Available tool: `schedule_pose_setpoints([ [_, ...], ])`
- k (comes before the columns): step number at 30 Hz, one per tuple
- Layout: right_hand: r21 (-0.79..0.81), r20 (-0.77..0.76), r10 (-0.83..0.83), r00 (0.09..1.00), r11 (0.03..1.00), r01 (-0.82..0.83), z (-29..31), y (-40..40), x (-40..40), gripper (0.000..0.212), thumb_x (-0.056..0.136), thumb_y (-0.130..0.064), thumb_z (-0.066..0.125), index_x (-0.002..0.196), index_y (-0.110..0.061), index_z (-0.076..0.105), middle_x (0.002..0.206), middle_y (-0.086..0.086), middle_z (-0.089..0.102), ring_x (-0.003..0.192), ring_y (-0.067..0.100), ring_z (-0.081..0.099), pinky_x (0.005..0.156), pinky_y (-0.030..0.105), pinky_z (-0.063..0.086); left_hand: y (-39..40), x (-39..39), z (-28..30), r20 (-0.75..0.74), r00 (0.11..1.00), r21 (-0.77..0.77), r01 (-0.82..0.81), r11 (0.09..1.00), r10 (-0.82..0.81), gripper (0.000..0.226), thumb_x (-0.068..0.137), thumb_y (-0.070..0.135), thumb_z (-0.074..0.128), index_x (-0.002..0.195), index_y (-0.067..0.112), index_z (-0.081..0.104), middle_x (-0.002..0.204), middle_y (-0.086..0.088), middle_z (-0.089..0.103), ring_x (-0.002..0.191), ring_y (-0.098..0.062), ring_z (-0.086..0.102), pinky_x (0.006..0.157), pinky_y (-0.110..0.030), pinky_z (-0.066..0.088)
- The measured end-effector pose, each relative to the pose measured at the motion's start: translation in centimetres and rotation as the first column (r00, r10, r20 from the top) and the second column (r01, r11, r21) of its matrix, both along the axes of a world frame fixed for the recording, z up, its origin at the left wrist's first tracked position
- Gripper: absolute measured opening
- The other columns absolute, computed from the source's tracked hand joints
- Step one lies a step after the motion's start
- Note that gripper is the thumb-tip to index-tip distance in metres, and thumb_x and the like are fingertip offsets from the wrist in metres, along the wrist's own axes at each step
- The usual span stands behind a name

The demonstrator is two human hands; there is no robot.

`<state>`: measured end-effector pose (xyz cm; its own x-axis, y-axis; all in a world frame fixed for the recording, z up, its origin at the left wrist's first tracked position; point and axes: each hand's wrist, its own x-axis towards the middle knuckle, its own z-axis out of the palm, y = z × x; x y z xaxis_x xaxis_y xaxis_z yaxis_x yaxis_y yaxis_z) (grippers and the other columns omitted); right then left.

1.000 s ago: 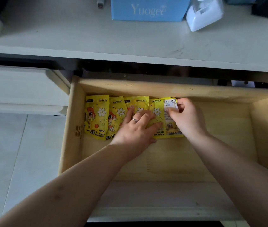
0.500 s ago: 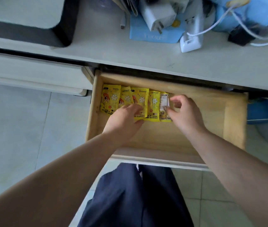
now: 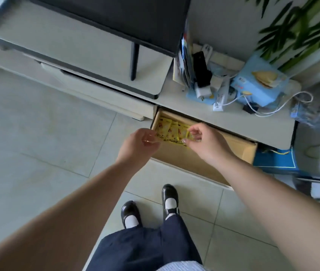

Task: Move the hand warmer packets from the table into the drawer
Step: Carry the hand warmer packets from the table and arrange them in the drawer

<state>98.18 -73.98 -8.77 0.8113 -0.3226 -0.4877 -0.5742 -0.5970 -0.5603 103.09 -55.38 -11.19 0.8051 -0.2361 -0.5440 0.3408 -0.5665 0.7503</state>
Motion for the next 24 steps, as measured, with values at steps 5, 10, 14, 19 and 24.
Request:
schedule_pose_setpoints([
  [5,0.037,0.020,0.185,0.982,0.982,-0.186,7.3,4.4,1.2,0.033,0.082,-0.034,0.068,0.112,-0.024,0.057,0.112,-0.006,0.060,0.103,0.012,0.058,0.089,0.034,0.050,4.3,-1.7,8.0,0.017,0.984,0.014,-0.179,0.984,0.179,0.027,0.081,0.024,0.069,0.106,0.027,0.061,0.095,0.013,0.065,0.080,-0.003,0.063,0.057,-0.019,0.046],
  [10,0.067,0.068,0.425,0.903,0.901,-0.429,12.8,9.1,1.8,0.033,0.084,-0.031,0.068,0.114,-0.021,0.056,0.115,-0.003,0.060,0.104,0.012,0.057,0.086,0.028,0.047,9.5,-5.2,14.6,0.038,0.896,-0.030,-0.442,0.896,0.443,0.029,0.081,0.022,0.071,0.109,0.023,0.062,0.098,0.009,0.065,0.074,0.003,0.060,0.047,-0.006,0.042],
  [14,0.073,0.103,0.616,0.781,0.778,-0.623,17.2,14.1,1.1,0.035,0.083,-0.031,0.068,0.114,-0.020,0.057,0.116,-0.001,0.059,0.105,0.012,0.056,0.090,0.028,0.045,14.0,-10.3,19.0,0.051,0.755,-0.107,-0.647,0.755,0.654,0.031,0.081,0.018,0.071,0.111,0.016,0.062,0.101,0.001,0.065,0.074,-0.001,0.060,0.045,-0.008,0.043],
  [19,0.073,0.151,0.788,0.597,0.593,-0.802,21.5,21.0,-1.5,0.037,0.082,-0.033,0.069,0.115,-0.020,0.057,0.118,0.001,0.059,0.104,0.012,0.055,0.086,0.025,0.042,18.7,-17.7,23.3,0.061,0.561,-0.145,-0.814,0.563,0.826,0.035,0.083,0.008,0.069,0.116,0.005,0.059,0.106,-0.011,0.063,0.074,-0.004,0.058,0.053,-0.004,0.046],
  [24,0.015,0.186,0.922,0.340,0.343,-0.939,25.1,29.2,-6.9,0.040,0.082,-0.035,0.069,0.117,-0.017,0.058,0.117,0.002,0.061,0.104,0.014,0.057,0.087,0.027,0.044,23.7,-27.5,26.7,0.151,0.351,-0.133,-0.919,0.371,0.924,0.033,0.082,0.017,0.072,0.113,0.014,0.062,0.102,-0.003,0.066,0.078,-0.002,0.061,0.059,-0.004,0.046],
])
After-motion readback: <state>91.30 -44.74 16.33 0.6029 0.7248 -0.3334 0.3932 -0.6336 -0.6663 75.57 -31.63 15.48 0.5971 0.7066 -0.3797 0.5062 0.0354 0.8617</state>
